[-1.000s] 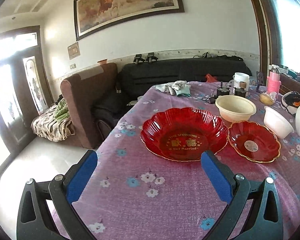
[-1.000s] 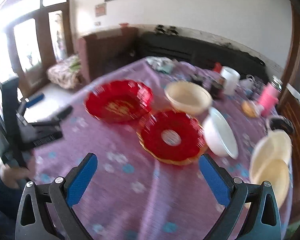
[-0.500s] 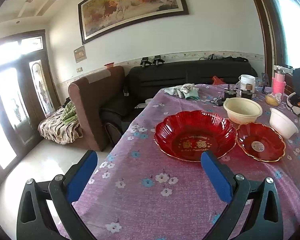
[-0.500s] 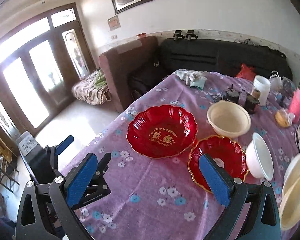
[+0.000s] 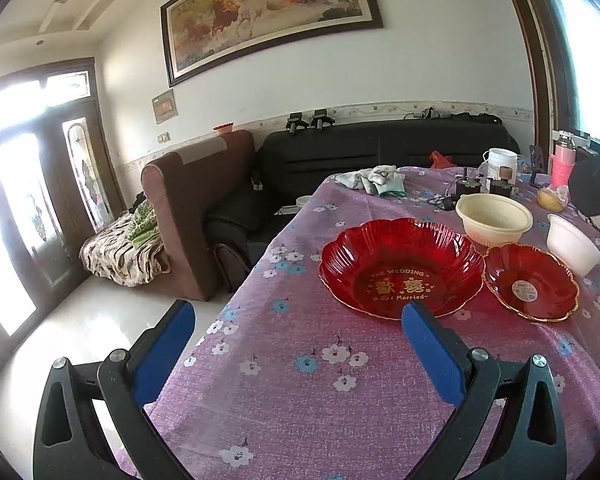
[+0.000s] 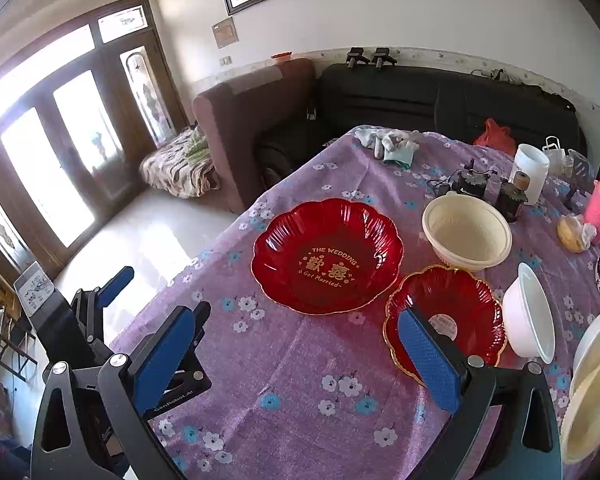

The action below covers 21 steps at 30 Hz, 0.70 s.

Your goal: Organize plates and bowls

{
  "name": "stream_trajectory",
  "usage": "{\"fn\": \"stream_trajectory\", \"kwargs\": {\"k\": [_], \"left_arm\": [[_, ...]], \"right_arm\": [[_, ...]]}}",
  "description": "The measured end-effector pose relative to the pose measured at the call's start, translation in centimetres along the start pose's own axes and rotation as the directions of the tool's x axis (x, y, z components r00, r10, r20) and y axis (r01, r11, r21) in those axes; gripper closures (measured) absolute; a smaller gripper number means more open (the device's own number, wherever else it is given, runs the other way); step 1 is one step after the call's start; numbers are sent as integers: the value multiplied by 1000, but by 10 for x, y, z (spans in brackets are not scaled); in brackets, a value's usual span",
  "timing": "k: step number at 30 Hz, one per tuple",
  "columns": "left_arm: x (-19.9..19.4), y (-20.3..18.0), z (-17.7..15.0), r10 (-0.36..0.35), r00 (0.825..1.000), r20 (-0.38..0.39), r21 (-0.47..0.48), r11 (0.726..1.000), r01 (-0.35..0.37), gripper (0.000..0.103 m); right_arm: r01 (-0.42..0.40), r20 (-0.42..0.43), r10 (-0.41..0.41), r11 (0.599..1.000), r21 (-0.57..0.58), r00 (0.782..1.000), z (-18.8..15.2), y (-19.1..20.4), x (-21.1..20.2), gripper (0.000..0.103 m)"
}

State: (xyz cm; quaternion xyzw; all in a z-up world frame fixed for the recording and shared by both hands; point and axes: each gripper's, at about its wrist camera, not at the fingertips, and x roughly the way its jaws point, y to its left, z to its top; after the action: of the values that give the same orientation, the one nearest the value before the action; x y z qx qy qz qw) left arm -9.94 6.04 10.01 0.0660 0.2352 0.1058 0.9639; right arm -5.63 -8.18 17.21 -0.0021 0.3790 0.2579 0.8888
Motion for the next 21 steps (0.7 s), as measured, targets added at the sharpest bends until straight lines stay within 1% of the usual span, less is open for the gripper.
{"fn": "stream_trajectory", "kwargs": {"k": [21], "left_arm": [[2, 0, -4, 9, 1000, -8, 10, 1000, -9, 0]], "right_arm": [[-1, -15, 1, 1000, -7, 1000, -1, 2, 5, 0]]}}
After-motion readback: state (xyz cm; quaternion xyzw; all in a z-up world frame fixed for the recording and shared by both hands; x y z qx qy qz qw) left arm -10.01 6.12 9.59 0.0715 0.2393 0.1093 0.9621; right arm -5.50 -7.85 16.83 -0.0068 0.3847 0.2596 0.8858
